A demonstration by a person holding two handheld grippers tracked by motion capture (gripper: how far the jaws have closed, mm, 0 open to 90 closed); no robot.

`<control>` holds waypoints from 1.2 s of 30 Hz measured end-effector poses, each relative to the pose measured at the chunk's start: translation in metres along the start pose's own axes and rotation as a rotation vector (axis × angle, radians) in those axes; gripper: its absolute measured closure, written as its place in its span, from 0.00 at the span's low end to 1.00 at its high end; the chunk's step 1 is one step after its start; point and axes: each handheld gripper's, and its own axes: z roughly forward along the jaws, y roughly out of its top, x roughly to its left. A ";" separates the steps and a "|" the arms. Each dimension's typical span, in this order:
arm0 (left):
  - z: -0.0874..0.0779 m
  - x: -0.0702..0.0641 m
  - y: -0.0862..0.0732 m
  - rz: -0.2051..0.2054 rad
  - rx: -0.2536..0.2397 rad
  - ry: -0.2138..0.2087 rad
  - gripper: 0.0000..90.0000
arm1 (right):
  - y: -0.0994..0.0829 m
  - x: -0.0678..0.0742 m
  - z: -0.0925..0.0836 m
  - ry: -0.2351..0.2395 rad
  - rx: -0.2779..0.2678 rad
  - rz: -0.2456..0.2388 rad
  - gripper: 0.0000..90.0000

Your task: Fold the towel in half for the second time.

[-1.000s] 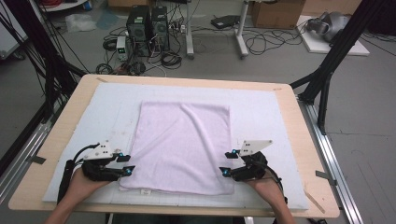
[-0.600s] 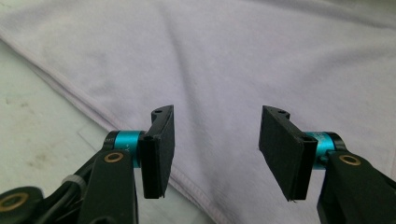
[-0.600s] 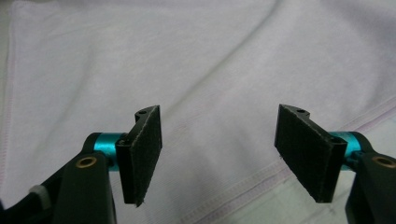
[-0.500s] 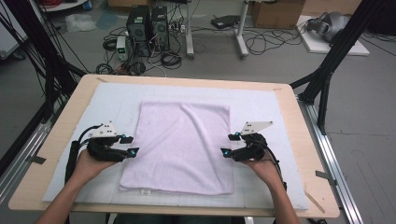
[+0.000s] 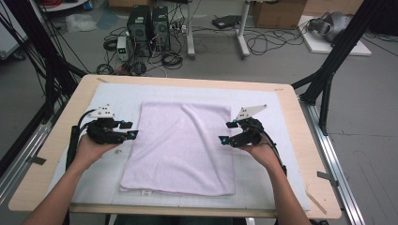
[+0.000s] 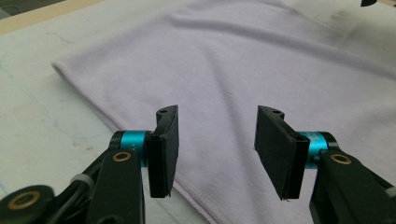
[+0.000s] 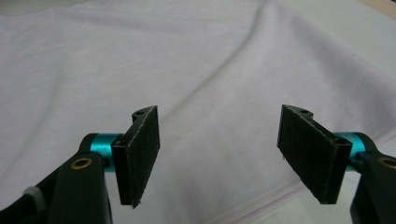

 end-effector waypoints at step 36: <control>0.086 0.067 -0.005 -0.051 0.174 0.140 0.79 | -0.024 -0.078 0.049 -0.193 0.069 0.186 0.58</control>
